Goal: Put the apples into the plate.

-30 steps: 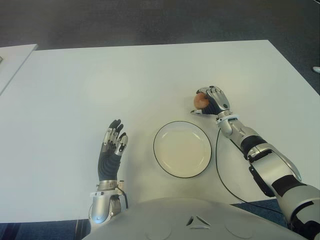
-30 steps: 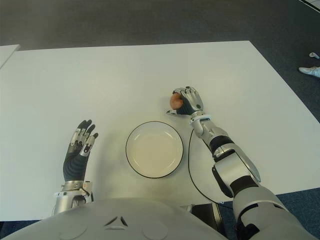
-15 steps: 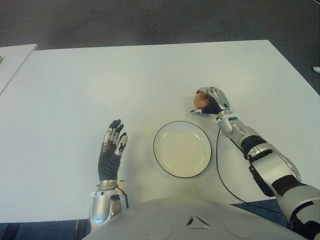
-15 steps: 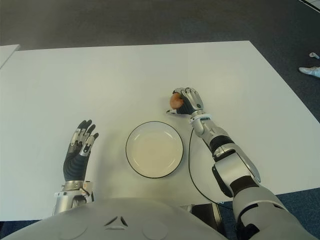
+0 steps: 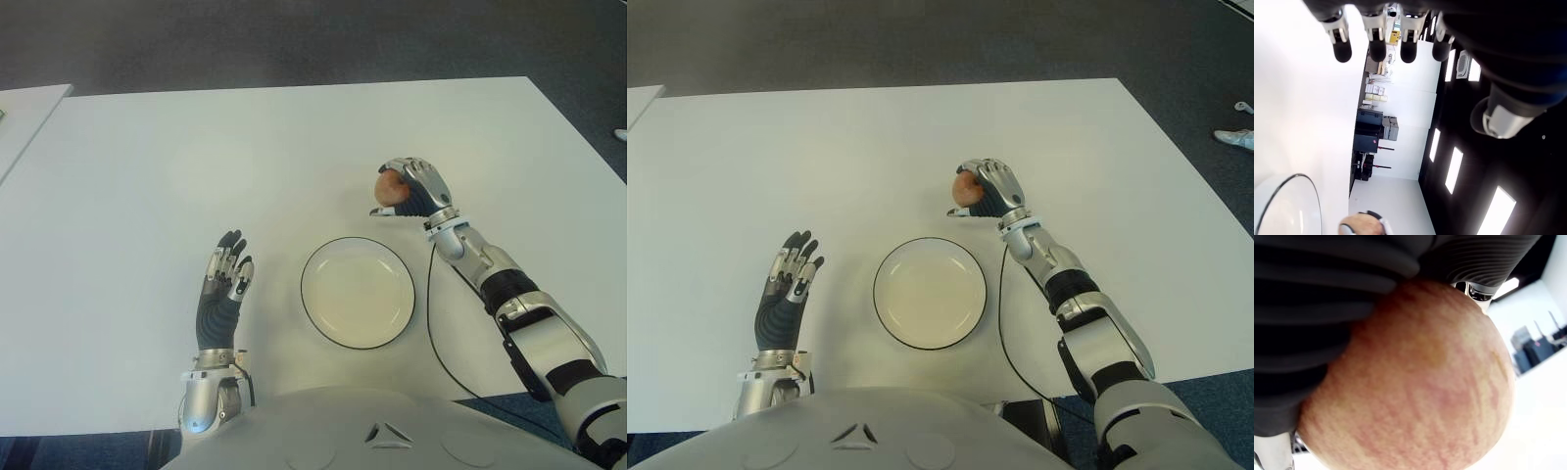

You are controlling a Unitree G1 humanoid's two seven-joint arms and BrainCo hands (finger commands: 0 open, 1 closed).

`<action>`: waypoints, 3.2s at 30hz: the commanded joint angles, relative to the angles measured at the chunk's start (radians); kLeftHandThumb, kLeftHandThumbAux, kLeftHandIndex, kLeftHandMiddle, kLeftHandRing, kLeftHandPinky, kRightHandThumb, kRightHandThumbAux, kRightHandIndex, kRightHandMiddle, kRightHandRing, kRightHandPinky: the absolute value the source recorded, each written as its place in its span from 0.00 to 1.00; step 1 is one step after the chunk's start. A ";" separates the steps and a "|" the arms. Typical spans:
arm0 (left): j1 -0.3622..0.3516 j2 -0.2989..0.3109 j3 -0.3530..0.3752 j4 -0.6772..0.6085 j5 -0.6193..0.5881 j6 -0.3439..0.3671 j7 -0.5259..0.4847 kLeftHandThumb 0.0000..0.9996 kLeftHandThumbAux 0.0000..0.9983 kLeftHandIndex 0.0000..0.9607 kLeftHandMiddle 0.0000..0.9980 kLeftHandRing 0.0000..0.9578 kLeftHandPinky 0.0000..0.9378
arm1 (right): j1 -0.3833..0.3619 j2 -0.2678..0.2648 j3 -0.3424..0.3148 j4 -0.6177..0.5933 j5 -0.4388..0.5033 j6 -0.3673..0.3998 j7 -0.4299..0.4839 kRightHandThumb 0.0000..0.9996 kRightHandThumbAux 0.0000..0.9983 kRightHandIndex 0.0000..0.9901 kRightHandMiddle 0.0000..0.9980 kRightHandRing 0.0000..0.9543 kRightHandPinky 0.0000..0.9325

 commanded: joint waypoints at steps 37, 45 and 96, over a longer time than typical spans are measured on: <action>-0.077 -0.004 0.029 0.104 0.077 -0.031 0.021 0.26 0.61 0.03 0.01 0.02 0.06 | 0.622 -0.159 -0.181 -0.967 0.014 -0.132 0.407 0.72 0.71 0.44 0.88 0.91 0.93; -0.070 -0.005 0.024 0.088 0.077 -0.025 0.017 0.27 0.61 0.02 0.01 0.02 0.06 | 0.620 -0.165 -0.153 -0.924 0.068 -0.164 0.524 0.71 0.72 0.44 0.91 0.92 0.93; -0.017 -0.010 -0.021 0.030 0.109 -0.033 0.040 0.23 0.64 0.03 0.02 0.03 0.06 | 0.407 -0.006 0.006 -0.592 -0.267 -0.169 0.279 0.72 0.71 0.44 0.88 0.92 0.93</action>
